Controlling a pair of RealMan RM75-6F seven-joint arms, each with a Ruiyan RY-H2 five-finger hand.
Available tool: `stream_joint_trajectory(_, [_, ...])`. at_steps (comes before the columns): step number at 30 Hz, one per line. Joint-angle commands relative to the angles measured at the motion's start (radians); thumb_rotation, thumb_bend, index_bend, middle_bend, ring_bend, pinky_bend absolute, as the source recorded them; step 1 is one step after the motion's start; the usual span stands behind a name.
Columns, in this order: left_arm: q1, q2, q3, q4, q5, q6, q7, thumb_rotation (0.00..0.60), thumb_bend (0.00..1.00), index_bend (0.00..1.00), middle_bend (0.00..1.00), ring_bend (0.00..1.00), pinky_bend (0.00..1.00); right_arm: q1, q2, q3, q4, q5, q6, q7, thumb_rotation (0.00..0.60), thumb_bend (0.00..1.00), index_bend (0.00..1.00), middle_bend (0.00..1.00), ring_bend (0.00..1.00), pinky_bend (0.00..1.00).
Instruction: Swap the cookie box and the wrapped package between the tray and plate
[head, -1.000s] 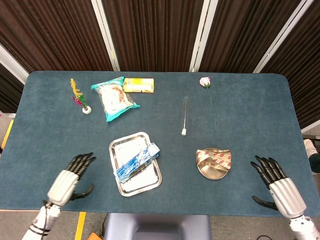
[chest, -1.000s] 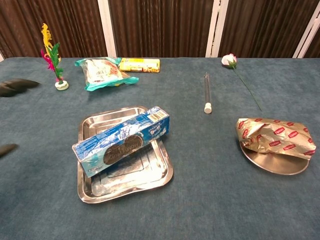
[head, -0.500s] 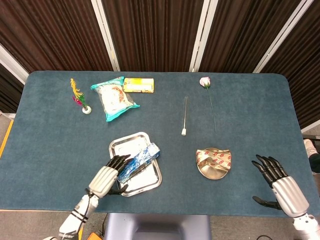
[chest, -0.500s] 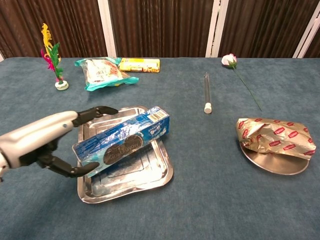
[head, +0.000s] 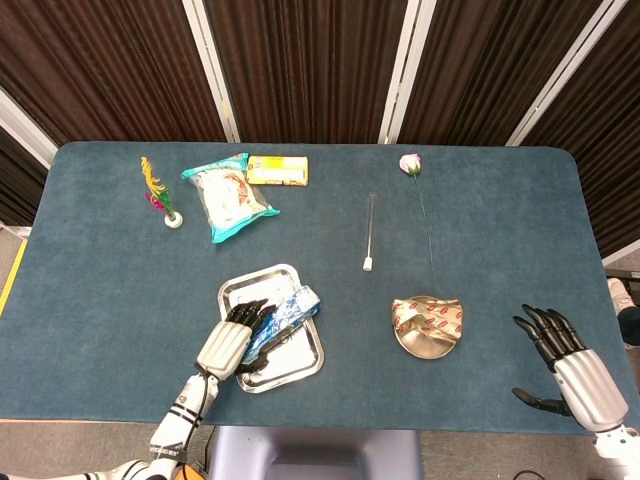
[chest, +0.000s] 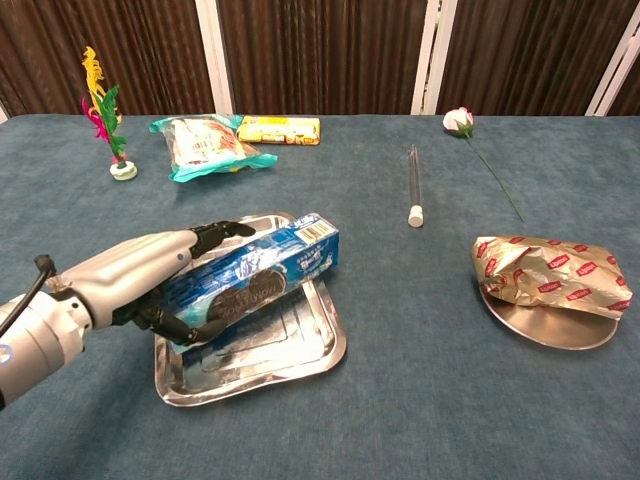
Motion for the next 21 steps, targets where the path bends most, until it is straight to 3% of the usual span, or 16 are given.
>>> stream_joint_trajectory(1, [-0.005, -0.056, -0.026, 0.08, 0.002, 0.034, -0.08, 0.6, 0.38, 0.42, 0.35, 0.36, 0.46, 0.001, 0.002, 0.001, -0.002, 0.004, -0.006, -0.001, 0.6, 0.18, 0.0, 0.0, 0.0, 0.0])
stream_joint_trajectory(3, [-0.011, -0.077, -0.035, 0.121, 0.021, 0.058, -0.107, 0.6, 0.4, 0.5, 0.44, 0.44, 0.53, 0.002, 0.003, 0.002, -0.005, 0.008, -0.01, -0.002, 0.6, 0.18, 0.0, 0.0, 0.0, 0.0])
stream_joint_trajectory(5, [-0.018, -0.094, -0.039, 0.153, 0.042, 0.073, -0.137, 0.6, 0.49, 0.65, 0.61, 0.6, 0.65, 0.002, 0.003, 0.004, -0.006, 0.012, -0.013, -0.003, 0.6, 0.18, 0.0, 0.0, 0.0, 0.0])
stream_joint_trajectory(9, [-0.046, -0.122, -0.047, 0.215, 0.101, 0.097, -0.225, 0.6, 0.62, 0.81, 0.76, 0.74, 0.75, 0.004, 0.002, 0.007, -0.01, 0.022, -0.025, -0.008, 0.6, 0.18, 0.0, 0.0, 0.0, 0.0])
stream_joint_trajectory(15, [-0.164, -0.154, -0.119, 0.332, 0.216, 0.131, -0.343, 0.6, 0.65, 0.83, 0.81, 0.78, 0.78, 0.004, 0.009, 0.014, -0.021, 0.045, -0.035, 0.012, 0.6, 0.18, 0.0, 0.0, 0.0, 0.0])
stream_joint_trajectory(21, [-0.387, -0.254, -0.233, 0.566, 0.214, 0.018, -0.427, 0.6, 0.64, 0.83, 0.81, 0.78, 0.78, 0.011, 0.026, 0.024, -0.019, 0.077, -0.057, 0.064, 0.6, 0.18, 0.0, 0.0, 0.0, 0.0])
